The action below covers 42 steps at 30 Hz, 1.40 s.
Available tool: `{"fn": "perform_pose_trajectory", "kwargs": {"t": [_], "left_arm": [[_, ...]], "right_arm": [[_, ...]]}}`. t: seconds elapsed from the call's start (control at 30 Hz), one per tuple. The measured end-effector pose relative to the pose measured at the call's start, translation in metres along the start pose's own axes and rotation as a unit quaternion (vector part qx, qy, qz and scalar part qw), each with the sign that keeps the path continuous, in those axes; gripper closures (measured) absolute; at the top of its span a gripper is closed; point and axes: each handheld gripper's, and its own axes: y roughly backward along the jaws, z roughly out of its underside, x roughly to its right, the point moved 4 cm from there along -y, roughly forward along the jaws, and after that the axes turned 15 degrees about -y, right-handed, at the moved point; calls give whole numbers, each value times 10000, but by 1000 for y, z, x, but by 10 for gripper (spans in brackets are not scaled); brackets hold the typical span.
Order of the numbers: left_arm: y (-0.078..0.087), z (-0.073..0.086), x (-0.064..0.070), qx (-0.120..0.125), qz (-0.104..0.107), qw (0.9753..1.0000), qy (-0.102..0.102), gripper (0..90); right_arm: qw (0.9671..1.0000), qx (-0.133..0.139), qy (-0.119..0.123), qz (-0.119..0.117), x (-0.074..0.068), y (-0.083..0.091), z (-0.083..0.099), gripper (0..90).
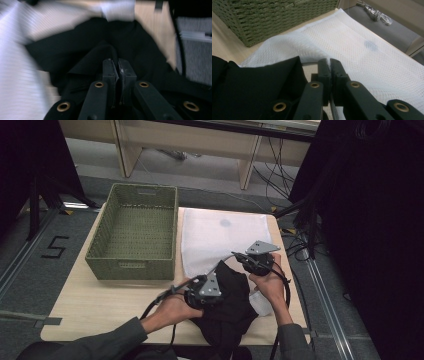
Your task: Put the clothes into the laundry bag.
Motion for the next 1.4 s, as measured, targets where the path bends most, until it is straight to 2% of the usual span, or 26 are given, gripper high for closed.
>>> {"fn": "perform_pose_trajectory", "kwargs": {"t": [0.07, 0.1, 0.13, 0.17, 0.2, 0.3, 0.33, 0.37, 0.47, 0.5, 0.57, 0.63, 0.67, 0.73, 0.83, 0.9, 0.97, 1.0, 1.03, 1.07, 1.1, 1.23, 1.27, 1.3, 1.33, 1.4], "left_arm": [[-13, 5, 5, -99, 81, 9999, -56, 828], [-12, 5, 4, -222, 164, 9993, -259, 814], [-11, 2, 4, -157, 215, 9995, -185, 784], [-9, -1, 5, 10, 238, 9997, 46, 733], [-3, -4, 3, 63, 290, 9995, 114, 682], [18, -12, -7, 244, 173, 9990, 330, 473], [26, -13, -11, 264, 189, 9988, 360, 418], [35, -13, -17, 316, 212, 9984, 426, 373], [56, -15, -36, 525, 61, 9964, 658, 303], [61, -14, -44, 520, 13, 9962, 705, 299], [66, -12, -60, 579, -164, 9944, 871, 291], [62, -7, -77, 450, -373, 9932, 1009, 319], [57, -3, -85, 354, -513, 9927, 1037, 335], [43, 4, -98, 127, -650, 9926, 1022, 341], [19, 10, -110, -111, -828, 9911, 1036, 363], [4, 11, -116, -107, -871, 9891, 1182, 395], [-7, 13, -122, -209, -948, 9907, 951, 525], [-10, 13, -125, -217, -988, 9922, 731, 699], [-11, 14, -128, -201, -1045, 9916, 741, 799], [-9, 14, -131, -176, -1018, 9918, 757, 859], [-5, 13, -133, -172, -1004, 9914, 819, 875], [8, 11, -134, -183, -896, 9932, 721, 881], [9, 11, -134, -238, -894, 9933, 689, 880], [10, 10, -134, -270, -904, 9936, 622, 880], [11, 10, -133, -265, -880, 9938, 627, 880], [12, 9, -132, -277, -850, 9944, 573, 880]], "right_arm": [[10000, -42, 5, -30, -2, 2, -2, 883], [10000, -2, 59, -11, -3, 2, -3, 883], [10000, -16, 13, -38, -5, 2, -3, 883], [10000, -18, 78, -53, -5, 3, -4, 883], [10000, 42, 66, -12, -6, 3, -6, 883], [9999, 15, 108, -83, -8, 5, -8, 883], [9999, 42, 54, -79, -9, 5, -9, 883], [9999, 81, 124, -63, -9, 6, -10, 883], [9999, 94, 138, -35, -13, 7, -13, 883], [9997, 122, 184, -51, -13, 6, -14, 883], [9999, 83, 105, -104, -17, 5, -14, 883], [9998, 31, 126, -156, -17, 4, -14, 883], [9998, 50, 136, -139, -17, 3, -14, 883], [9997, 16, 199, -132, -18, 4, -15, 883], [9996, 72, 203, -179, -19, 5, -16, 883], [9996, 79, 176, -201, -22, 6, -18, 883], [9994, 61, 203, -273, -25, 6, -19, 883], [9994, 50, 214, -281, -26, 7, -19, 883], [9994, 83, 216, -271, -27, 6, -19, 883], [9994, 34, 213, -286, -29, 6, -18, 882], [9991, 18, 277, -325, -29, 6, -18, 883], [9991, 52, 134, -388, -30, 7, -14, 864], [9988, 24, 140, -462, -31, 8, -14, 827], [9987, -51, 16, -508, -34, 11, -12, 768], [9985, -14, 48, -547, -36, 15, -12, 698], [9975, -84, -227, -664, -46, 26, -8, 566]]}}
